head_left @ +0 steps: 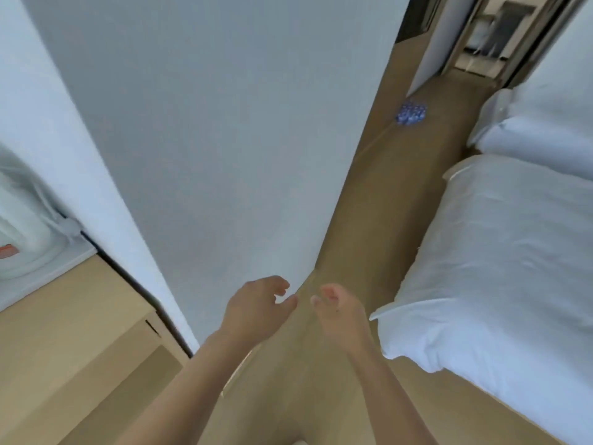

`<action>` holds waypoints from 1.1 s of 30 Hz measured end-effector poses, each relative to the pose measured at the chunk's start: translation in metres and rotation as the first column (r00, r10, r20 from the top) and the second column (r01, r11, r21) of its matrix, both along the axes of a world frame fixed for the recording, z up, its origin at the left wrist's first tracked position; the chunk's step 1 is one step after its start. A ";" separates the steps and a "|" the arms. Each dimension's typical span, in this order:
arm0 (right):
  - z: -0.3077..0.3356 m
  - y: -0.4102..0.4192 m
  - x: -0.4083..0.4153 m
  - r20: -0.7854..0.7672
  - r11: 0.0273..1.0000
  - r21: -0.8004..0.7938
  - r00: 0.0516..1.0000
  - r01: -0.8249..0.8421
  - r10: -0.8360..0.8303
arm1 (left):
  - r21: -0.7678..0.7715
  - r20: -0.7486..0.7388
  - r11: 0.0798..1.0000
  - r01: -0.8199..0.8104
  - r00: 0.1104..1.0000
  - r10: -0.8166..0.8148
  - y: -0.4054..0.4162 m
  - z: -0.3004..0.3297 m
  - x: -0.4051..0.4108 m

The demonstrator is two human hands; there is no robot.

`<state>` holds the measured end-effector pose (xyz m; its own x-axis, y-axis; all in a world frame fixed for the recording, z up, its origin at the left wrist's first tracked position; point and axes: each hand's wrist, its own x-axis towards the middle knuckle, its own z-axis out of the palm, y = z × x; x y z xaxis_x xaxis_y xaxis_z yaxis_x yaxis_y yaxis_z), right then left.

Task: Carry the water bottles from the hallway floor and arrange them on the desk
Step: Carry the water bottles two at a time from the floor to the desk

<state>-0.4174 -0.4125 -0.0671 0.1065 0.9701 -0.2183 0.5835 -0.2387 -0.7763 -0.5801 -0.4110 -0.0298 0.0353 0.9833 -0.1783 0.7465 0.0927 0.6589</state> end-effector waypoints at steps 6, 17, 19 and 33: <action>0.009 0.030 0.103 0.071 0.984 0.084 0.984 0.156 -0.162 | 0.005 -0.118 0.981 0.195 0.974 -0.193 0.069 0.007 0.090; 0.007 0.091 0.201 0.180 0.956 0.133 0.942 0.262 -0.283 | -0.004 -0.162 0.931 0.365 0.919 -0.361 0.169 0.006 0.188; 0.006 0.111 0.214 0.219 0.953 0.152 0.932 0.261 -0.290 | 0.010 -0.161 0.918 0.396 0.907 -0.390 0.195 0.005 0.205; 0.014 0.328 0.283 0.261 0.908 0.208 0.874 0.363 -0.409 | 0.030 -0.190 0.852 0.523 0.839 -0.509 0.433 0.015 0.288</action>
<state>-0.1340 -0.0841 -0.0526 0.5156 0.8565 0.0237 0.6733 -0.3879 -0.6295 -0.2916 0.0220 -0.0150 0.5179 0.8418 -0.1521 0.7720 -0.3833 0.5071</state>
